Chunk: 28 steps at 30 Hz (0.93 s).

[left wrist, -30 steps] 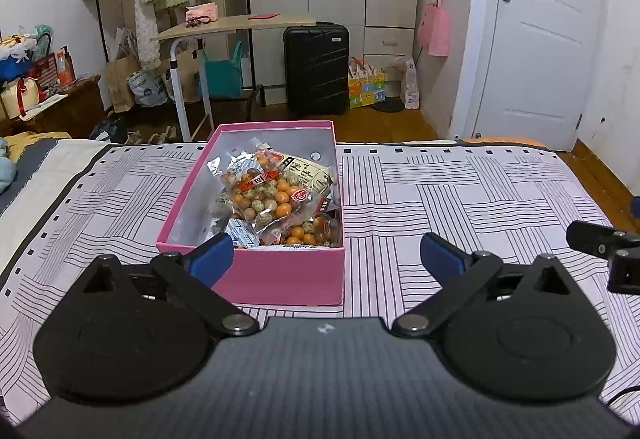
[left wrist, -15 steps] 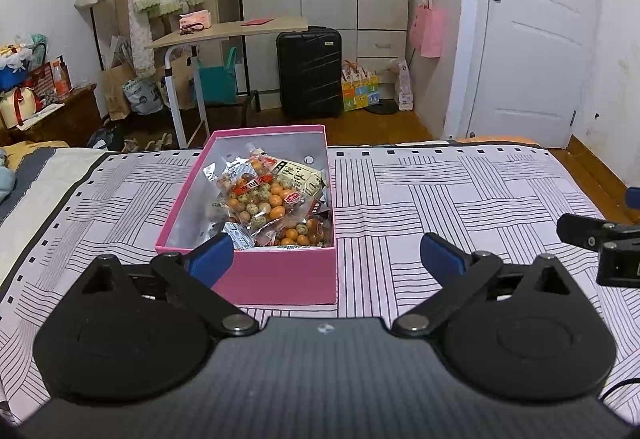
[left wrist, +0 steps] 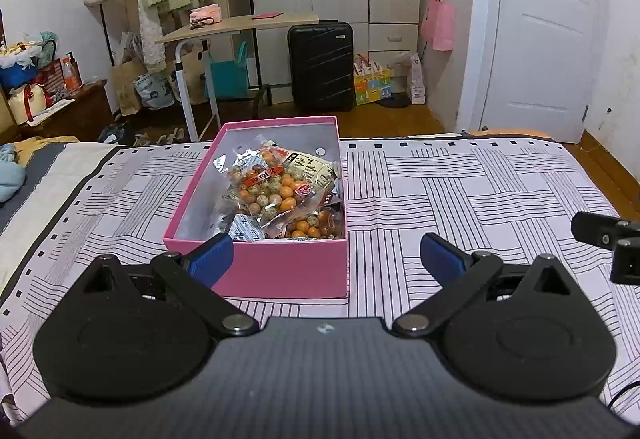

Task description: Organize snacks

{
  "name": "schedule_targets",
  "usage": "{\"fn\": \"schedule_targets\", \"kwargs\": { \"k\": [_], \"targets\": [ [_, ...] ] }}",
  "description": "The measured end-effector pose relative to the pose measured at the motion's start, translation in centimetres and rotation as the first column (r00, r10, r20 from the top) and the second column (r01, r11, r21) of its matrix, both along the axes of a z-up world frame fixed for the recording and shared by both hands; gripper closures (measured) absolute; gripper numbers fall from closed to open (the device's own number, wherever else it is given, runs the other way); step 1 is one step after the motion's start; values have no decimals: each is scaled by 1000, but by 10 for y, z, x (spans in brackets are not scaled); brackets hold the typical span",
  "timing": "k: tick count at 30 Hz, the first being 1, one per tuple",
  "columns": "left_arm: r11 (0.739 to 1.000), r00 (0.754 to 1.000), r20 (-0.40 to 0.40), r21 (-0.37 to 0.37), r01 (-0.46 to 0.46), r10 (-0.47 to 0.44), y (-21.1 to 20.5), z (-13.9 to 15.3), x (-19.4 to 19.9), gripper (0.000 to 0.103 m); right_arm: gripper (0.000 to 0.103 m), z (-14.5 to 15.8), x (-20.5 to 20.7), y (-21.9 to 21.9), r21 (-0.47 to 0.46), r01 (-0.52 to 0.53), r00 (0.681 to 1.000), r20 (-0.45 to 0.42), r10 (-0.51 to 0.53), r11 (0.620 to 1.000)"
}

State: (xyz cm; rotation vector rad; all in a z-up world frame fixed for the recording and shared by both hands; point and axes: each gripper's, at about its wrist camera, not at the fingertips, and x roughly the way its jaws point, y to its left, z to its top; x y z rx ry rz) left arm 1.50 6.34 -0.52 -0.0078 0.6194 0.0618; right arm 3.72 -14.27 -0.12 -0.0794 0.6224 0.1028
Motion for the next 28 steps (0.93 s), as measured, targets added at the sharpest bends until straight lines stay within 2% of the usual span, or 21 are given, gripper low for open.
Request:
{"fn": "schedule_targets", "kwargs": {
  "k": [15,28],
  "targets": [
    [999,1000,12,44,-18,17,-4,-2,-1,2,0,-2,6,1,-9,10,1000,-15,-10,1000],
    [998,999,27,54,-23,21,-5,-1,-3,2,0,-7,7,2,-12,18,999,-30,-18,1000]
  ]
}}
